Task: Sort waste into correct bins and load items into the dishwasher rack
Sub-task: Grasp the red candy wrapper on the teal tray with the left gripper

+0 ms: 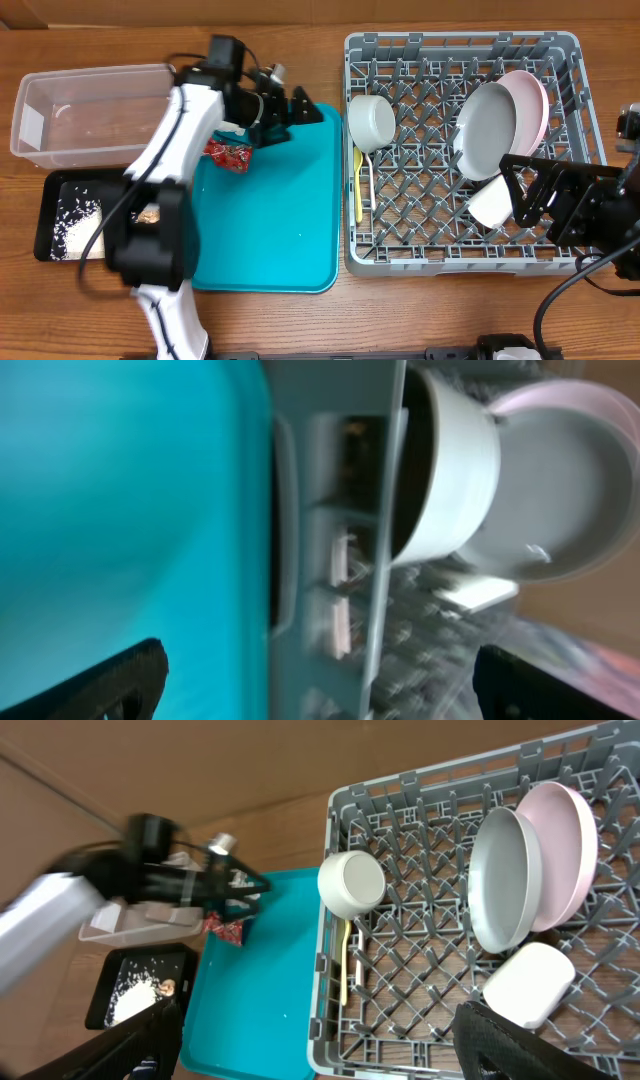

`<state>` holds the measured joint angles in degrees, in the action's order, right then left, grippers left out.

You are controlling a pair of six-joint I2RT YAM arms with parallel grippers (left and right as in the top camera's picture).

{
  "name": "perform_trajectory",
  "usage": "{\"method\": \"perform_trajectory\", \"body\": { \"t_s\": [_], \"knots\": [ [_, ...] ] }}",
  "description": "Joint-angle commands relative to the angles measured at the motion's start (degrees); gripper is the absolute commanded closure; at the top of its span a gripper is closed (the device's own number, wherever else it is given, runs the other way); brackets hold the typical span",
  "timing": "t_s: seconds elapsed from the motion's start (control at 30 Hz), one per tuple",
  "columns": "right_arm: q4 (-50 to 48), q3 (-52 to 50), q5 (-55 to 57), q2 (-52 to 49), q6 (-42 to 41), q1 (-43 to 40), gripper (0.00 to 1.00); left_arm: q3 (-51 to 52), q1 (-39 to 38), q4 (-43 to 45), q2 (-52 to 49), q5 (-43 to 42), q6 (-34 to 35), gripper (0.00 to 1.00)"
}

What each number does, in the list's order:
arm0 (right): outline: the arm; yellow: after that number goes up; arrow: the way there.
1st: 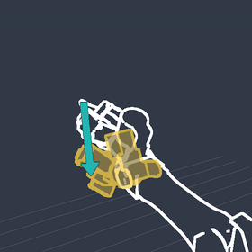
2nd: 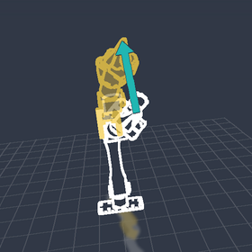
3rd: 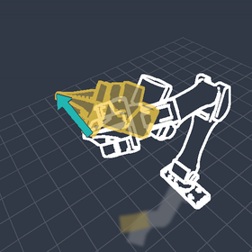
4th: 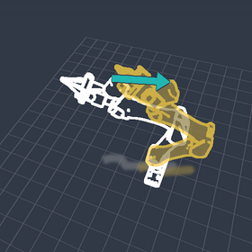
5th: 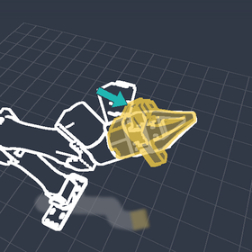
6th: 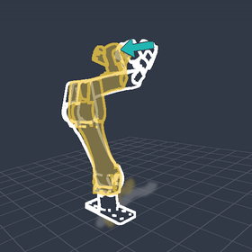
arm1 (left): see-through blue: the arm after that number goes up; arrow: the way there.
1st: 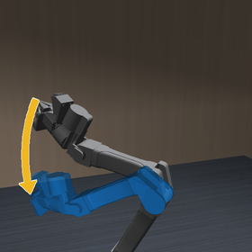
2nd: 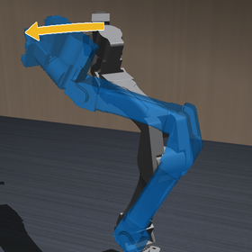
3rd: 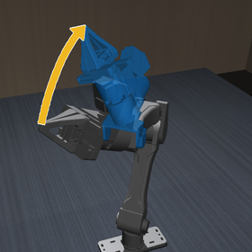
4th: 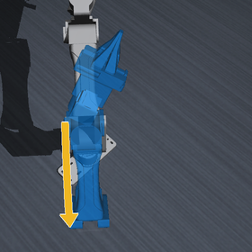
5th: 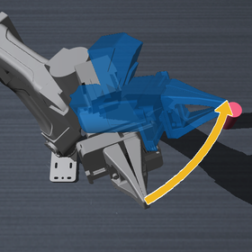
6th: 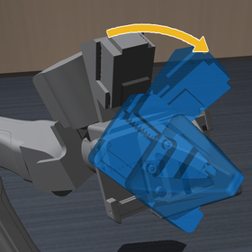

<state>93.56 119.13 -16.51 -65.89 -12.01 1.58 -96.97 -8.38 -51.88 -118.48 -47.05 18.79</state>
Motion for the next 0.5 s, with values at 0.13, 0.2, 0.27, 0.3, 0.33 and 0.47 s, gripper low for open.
{"method": "perform_trajectory", "body": {
  "t_s": [0.13,0.2,0.27,0.3,0.33,0.47],
  "knots": [
    [-1.7,0.2,-0.1,0.3,-1.8,0.3,0.05,-0.9,0.5,-11.6,34.4,45.6,-3.5,0.00],
    [-2.0,0.2,-0.1,0.3,-1.8,0.3,0.05,-0.9,0.5,-13.2,38.1,49.2,-3.3,0.00],
    [-2.0,0.2,0.0,0.3,-1.8,0.3,0.05,-0.9,0.5,-14.0,40.4,48.9,-3.5,0.00],
    [-2.0,0.2,0.0,0.3,-1.8,0.3,0.05,-0.9,0.5,-14.4,41.0,49.0,-3.9,0.01],
    [-2.0,0.2,0.0,0.3,-1.8,0.3,0.03,-0.9,0.5,-15.1,41.1,49.0,-4.3,0.07],
    [-1.5,0.2,-0.1,0.3,-1.8,0.3,0.00,1.0,0.5,-18.0,38.1,50.3,-4.0,0.14]
  ]
}}
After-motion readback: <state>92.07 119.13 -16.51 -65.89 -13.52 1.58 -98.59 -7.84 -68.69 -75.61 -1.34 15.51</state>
